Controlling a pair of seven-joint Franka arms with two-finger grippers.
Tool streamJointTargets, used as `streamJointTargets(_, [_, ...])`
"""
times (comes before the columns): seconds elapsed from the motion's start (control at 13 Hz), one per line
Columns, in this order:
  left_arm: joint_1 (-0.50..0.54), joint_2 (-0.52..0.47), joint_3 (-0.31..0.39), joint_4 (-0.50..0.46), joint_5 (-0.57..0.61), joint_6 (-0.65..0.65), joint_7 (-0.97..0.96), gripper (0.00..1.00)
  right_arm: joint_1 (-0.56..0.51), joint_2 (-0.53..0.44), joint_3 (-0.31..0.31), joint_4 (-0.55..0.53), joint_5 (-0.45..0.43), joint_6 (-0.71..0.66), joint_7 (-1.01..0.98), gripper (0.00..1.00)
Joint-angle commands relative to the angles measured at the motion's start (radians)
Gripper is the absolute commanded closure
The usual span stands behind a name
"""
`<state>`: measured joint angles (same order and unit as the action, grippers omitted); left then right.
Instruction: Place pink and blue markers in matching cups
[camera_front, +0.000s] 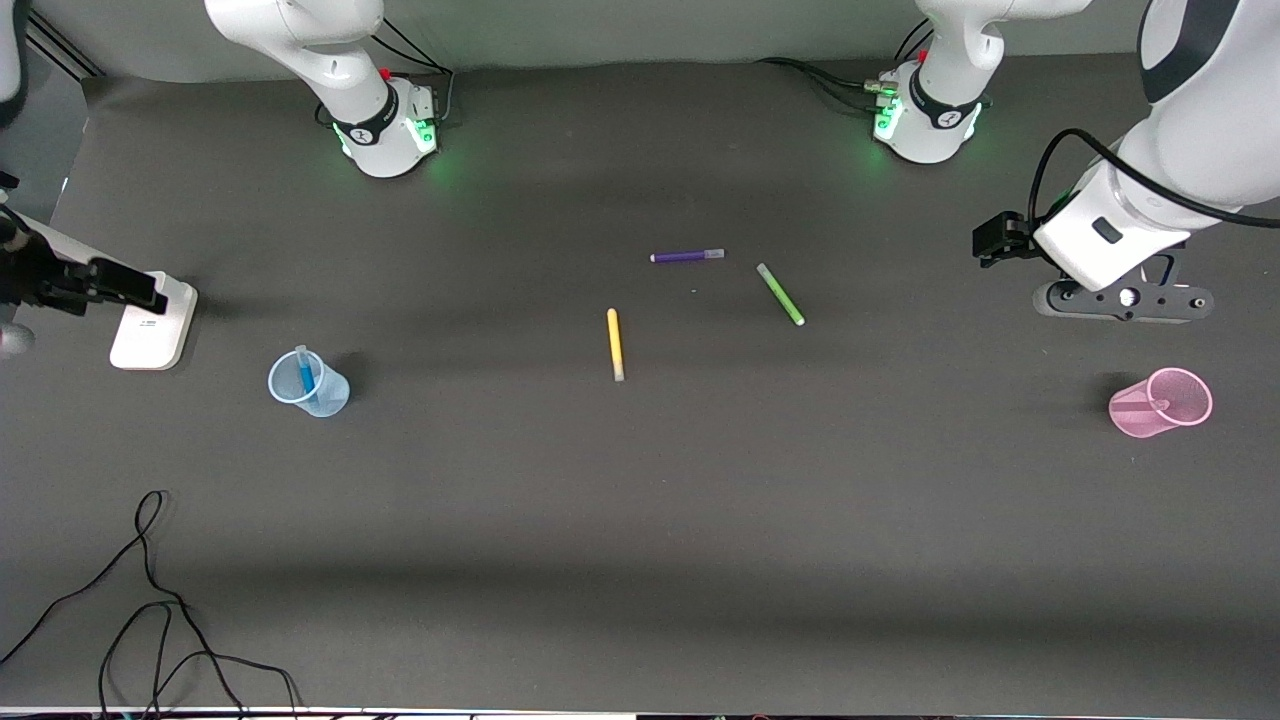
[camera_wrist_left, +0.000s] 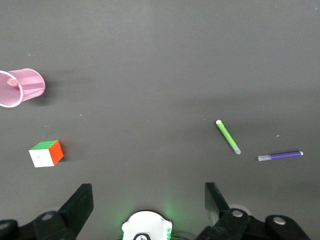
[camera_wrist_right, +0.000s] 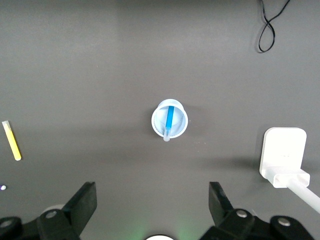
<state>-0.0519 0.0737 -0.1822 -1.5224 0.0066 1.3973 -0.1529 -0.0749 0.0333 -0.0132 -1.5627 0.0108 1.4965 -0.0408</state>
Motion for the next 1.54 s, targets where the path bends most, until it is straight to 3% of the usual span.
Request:
streamJointTargets(0.0, [0.013,-0.078,0.004,-0.086,-0.034,0.083,-0.004,0.01,-0.046,-0.050,0.036,-0.062,-0.014,0.033,0.016,0.01])
streamJointTargets(0.31, [0.013,-0.138,0.007,-0.173,-0.008,0.176,0.146,0.01,-0.046,-0.050,0.009,-0.053,-0.009,0.027,0.019,0.01])
streamJointTargets(1.0, [0.033,-0.088,0.030,-0.101,-0.008,0.169,0.199,0.01,-0.011,-0.052,0.007,-0.043,-0.015,0.005,0.018,0.00])
streamJointTargets(1.23, [-0.049,-0.089,0.128,-0.101,-0.008,0.169,0.205,0.01,-0.011,-0.055,0.007,-0.042,-0.020,0.005,0.019,0.00])
streamJointTargets(1.46, [-0.037,-0.075,0.130,-0.101,-0.017,0.167,0.200,0.01,-0.011,-0.055,0.007,-0.042,-0.022,0.005,0.018,0.00])
